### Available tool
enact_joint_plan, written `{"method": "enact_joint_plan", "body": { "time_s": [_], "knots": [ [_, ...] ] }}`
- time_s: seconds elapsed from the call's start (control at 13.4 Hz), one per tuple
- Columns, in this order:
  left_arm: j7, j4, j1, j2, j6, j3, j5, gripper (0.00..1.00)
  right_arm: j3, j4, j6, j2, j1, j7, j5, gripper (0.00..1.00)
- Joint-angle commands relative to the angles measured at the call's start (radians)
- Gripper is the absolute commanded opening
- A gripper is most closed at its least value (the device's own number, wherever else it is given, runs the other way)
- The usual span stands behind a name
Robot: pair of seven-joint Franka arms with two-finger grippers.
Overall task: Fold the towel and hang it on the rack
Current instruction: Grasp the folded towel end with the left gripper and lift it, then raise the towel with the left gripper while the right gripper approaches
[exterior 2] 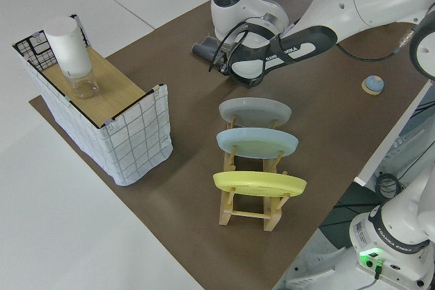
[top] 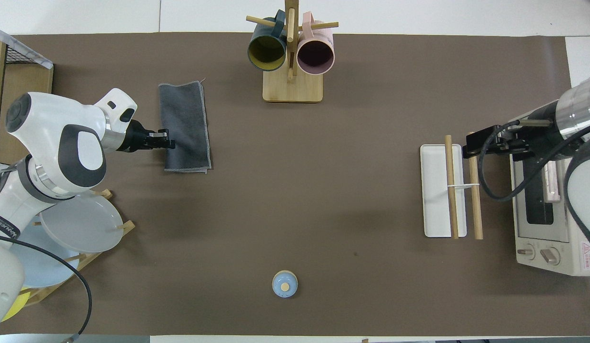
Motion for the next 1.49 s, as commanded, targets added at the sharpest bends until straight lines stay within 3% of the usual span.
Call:
{"method": "enact_joint_plan", "body": {
  "time_s": [0.0,0.37,0.6,1.12,1.41],
  "knots": [
    [-0.199,0.083,0.003,-0.025,-0.114,-0.002,0.018,0.00,0.000,-0.041,0.052,-0.017,0.007,0.158,0.116,1.00],
    [-0.608,0.173,-0.011,-0.105,-0.252,-0.042,0.028,0.00,0.002,-0.156,0.168,-0.056,0.015,0.446,0.325,1.00],
    [-0.999,0.224,-0.012,-0.140,-0.261,-0.120,0.073,0.00,0.002,-0.240,0.330,-0.081,0.097,0.621,0.455,1.00],
    [-1.848,0.233,-0.012,-0.215,-0.174,-0.192,0.037,0.00,0.000,-0.266,0.814,0.042,0.329,0.988,0.871,1.00],
    [-2.132,0.226,-0.014,-0.240,-0.094,-0.220,-0.006,0.00,0.000,-0.254,0.955,0.104,0.436,1.030,0.970,1.00]
  ]
}}
